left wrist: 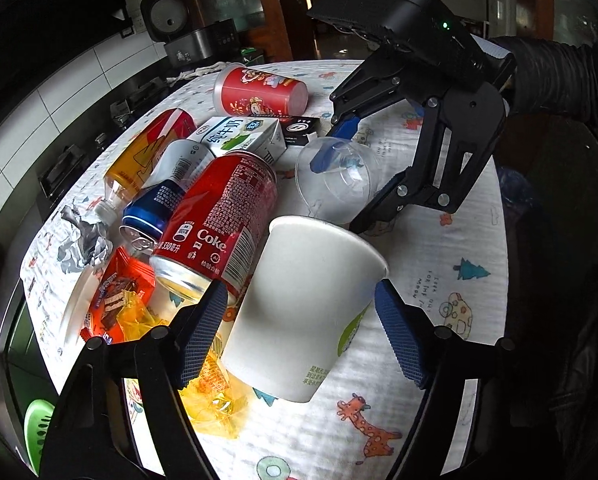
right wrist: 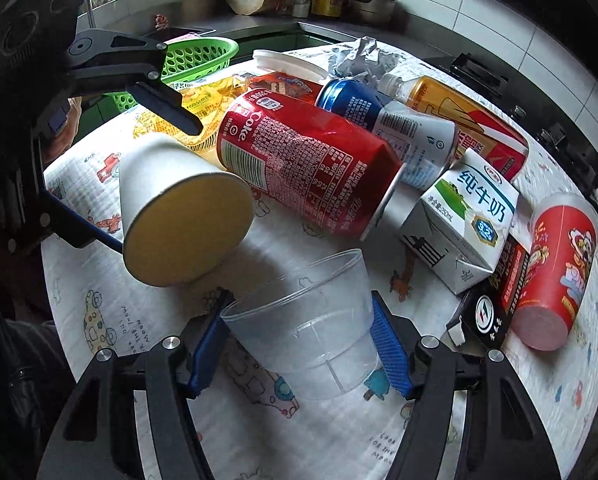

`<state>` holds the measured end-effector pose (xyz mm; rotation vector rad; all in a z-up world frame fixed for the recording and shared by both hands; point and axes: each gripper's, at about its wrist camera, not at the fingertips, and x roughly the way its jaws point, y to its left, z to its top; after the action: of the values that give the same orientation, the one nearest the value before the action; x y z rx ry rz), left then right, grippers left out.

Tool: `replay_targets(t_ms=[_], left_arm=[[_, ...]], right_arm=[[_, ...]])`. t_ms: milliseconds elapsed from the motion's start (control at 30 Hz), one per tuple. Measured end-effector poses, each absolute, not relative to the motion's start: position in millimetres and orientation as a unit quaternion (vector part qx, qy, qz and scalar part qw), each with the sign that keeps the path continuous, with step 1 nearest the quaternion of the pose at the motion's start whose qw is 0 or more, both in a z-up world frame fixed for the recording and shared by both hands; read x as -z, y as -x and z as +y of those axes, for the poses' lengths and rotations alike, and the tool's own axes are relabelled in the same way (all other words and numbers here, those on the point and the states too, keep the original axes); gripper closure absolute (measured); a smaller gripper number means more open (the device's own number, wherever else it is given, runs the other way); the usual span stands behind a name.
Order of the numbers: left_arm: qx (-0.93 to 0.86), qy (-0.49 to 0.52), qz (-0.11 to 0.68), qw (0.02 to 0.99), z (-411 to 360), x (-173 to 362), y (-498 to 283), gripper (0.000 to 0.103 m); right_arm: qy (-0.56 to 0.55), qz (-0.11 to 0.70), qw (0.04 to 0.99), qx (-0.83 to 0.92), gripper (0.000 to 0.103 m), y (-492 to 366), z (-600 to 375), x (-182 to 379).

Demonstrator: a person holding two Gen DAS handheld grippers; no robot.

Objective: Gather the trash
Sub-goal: 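Drop paper cup into green basket with left tool while right tool drops clear cup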

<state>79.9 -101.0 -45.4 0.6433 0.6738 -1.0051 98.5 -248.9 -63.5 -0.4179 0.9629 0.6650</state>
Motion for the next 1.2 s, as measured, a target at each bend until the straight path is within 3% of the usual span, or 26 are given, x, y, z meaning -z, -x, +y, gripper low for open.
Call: replay_targets(t_ms=[467,1033,1200], left_arm=[[0.43,-0.232,0.314,0.814,-86.4,36.5,-68.4,0.039],[0.305,0.007,0.267,0.914,78.8,-24.6,-70.5,0.04],[0.278,0.015,0.262,0.924,100.0,-23.9,-76.6,0.04]], right_arm=[[0.136,0.455,0.835,-0.279,0.038,-79.1,-258.5,45.6],[0.105,0.413,0.853,-0.302,0.039,-97.6,-190.8,-11.4],[0.095,0.412,0.851,-0.31,0.038,-109.4,-170.3,-17.0]])
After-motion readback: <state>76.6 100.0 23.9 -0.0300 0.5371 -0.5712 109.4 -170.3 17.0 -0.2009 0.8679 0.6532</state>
